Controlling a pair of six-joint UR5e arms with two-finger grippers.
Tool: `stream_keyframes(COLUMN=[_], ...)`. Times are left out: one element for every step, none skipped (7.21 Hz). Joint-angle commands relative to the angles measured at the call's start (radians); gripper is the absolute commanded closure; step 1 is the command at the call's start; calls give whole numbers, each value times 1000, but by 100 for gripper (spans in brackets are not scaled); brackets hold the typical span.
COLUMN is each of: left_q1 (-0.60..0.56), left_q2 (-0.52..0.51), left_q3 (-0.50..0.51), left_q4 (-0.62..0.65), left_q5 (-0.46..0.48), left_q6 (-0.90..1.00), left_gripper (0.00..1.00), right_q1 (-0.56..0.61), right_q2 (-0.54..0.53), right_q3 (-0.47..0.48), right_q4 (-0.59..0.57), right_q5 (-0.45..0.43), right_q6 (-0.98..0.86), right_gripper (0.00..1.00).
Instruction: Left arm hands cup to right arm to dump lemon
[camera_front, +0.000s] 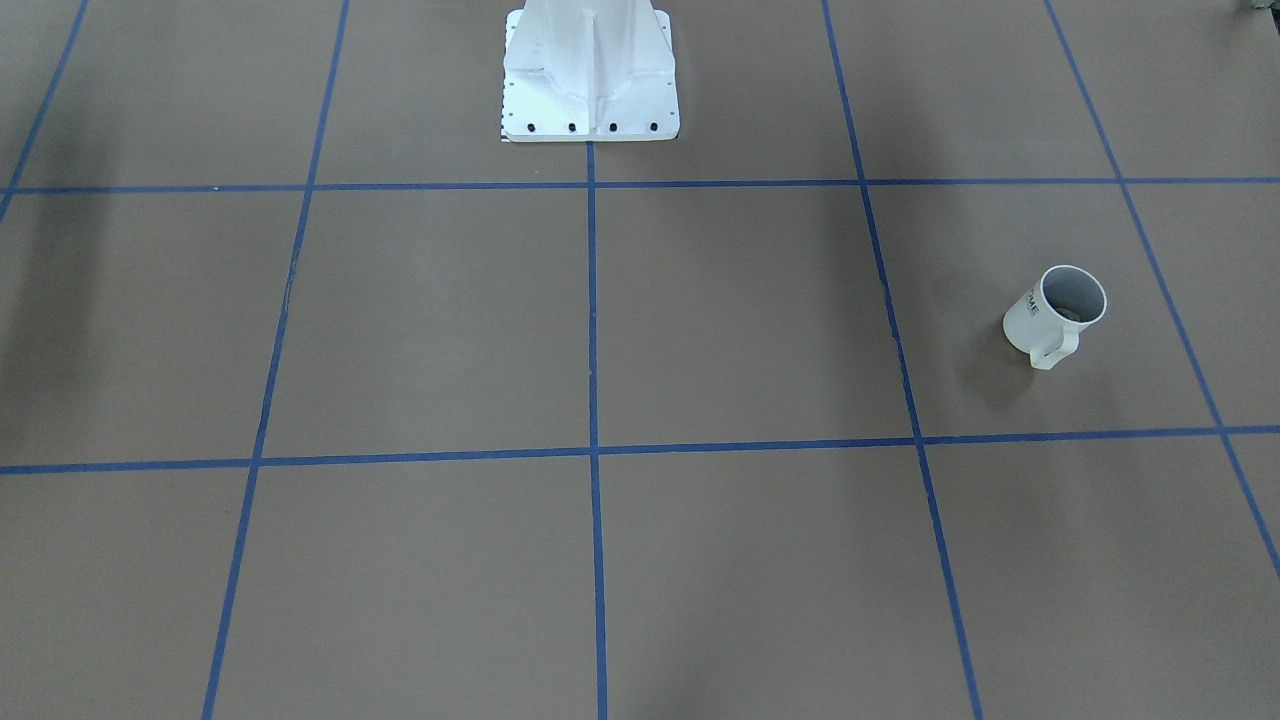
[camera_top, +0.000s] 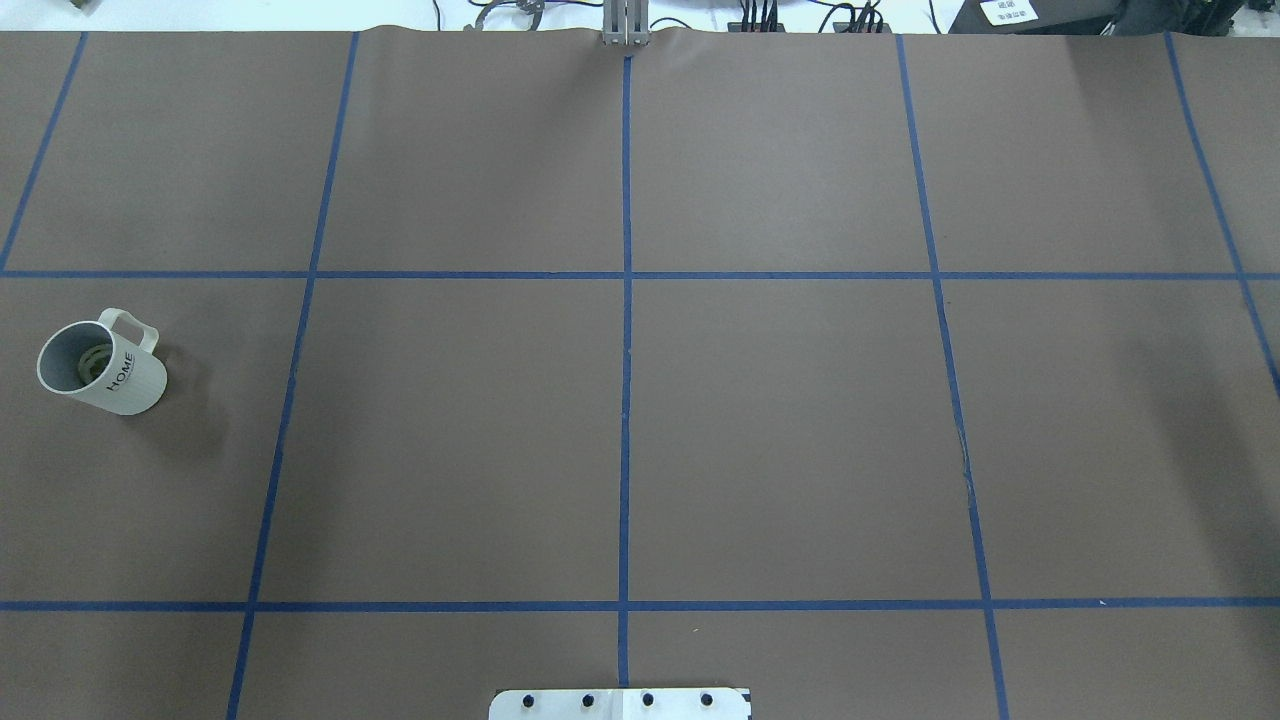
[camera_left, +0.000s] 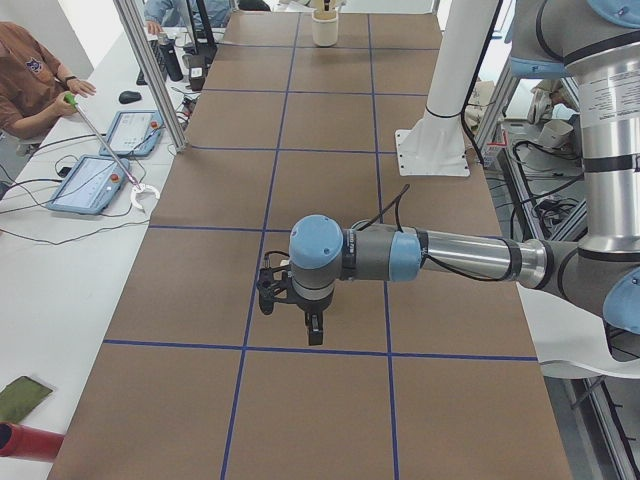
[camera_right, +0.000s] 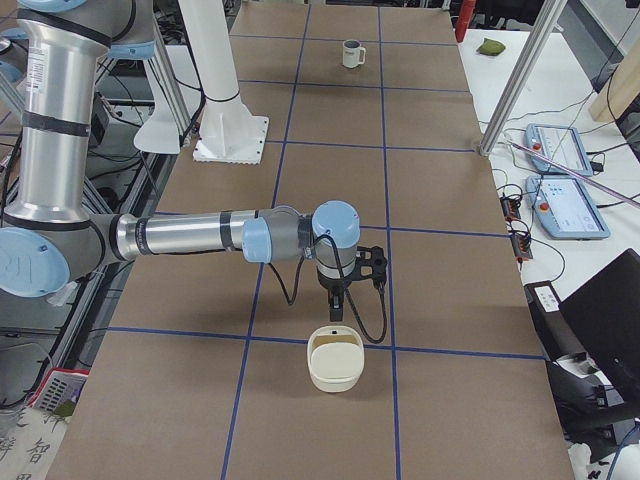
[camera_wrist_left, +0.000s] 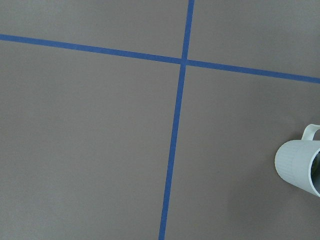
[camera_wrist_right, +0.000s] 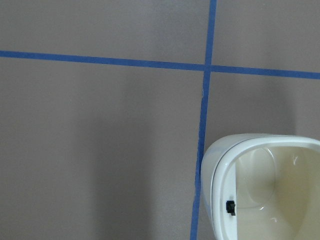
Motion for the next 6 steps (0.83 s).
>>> stream_keyframes(left_q1=[0, 0, 0, 2, 14, 63], left_q2=[16, 17, 15, 15, 14, 14], left_q3=[3, 15, 55, 57, 52, 52], left_q4=[-63, -65, -76, -126, -134, -161], left_q5=[-2, 3, -2, -2, -5, -34], left_q6=[5, 10, 10, 2, 4, -2], left_gripper=[0, 0, 0, 0, 0, 0], right_q1=[-1, 0, -1, -1, -1, -1], right_q2=[-1, -1, -1, 2, 2, -1], right_q3=[-2, 0, 0, -3, -6, -8], right_q4=[2, 2, 2, 3, 6, 8], right_q5=[-2, -2, -2, -1, 7, 11], right_q6=[0, 0, 0, 0, 0, 0], right_gripper=[0, 0, 0, 0, 0, 0])
